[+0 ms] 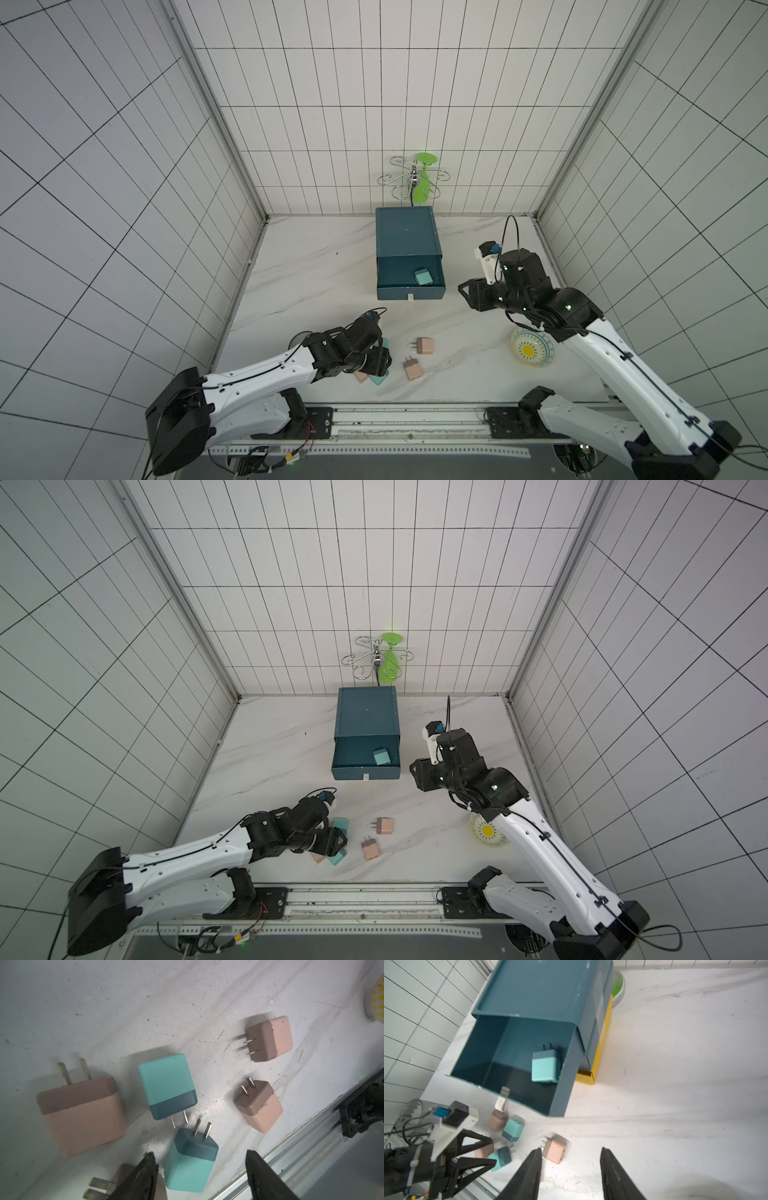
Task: Place the plugs into the drawer by color
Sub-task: Pick up the plug from the center of the board.
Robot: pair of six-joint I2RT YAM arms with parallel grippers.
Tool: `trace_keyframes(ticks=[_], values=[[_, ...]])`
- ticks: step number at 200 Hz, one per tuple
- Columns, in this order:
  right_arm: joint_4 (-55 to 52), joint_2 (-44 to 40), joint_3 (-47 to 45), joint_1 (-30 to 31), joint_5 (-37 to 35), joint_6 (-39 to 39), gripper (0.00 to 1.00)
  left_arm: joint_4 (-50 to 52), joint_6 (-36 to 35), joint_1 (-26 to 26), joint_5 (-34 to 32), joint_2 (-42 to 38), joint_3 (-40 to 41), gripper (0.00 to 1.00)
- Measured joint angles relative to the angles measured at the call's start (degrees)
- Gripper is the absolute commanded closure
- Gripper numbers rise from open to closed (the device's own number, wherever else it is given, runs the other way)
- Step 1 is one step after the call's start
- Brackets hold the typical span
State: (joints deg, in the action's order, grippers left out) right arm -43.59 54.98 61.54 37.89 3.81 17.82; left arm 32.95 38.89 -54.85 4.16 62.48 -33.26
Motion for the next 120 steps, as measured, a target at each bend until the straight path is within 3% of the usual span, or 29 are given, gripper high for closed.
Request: trace_keyframes(ticks=[64, 120], values=[[3.69, -14.01, -18.8, 0.0, 1.31, 2.43, 0.48, 0.68, -0.87, -5.51, -3.96, 4.68, -0.07, 0.29], [11.23, -9.09, -24.83, 0.0, 5.29, 3.63, 0.48, 1.55, -1.16, -8.22, -7.34, 14.62, -2.71, 0.46]])
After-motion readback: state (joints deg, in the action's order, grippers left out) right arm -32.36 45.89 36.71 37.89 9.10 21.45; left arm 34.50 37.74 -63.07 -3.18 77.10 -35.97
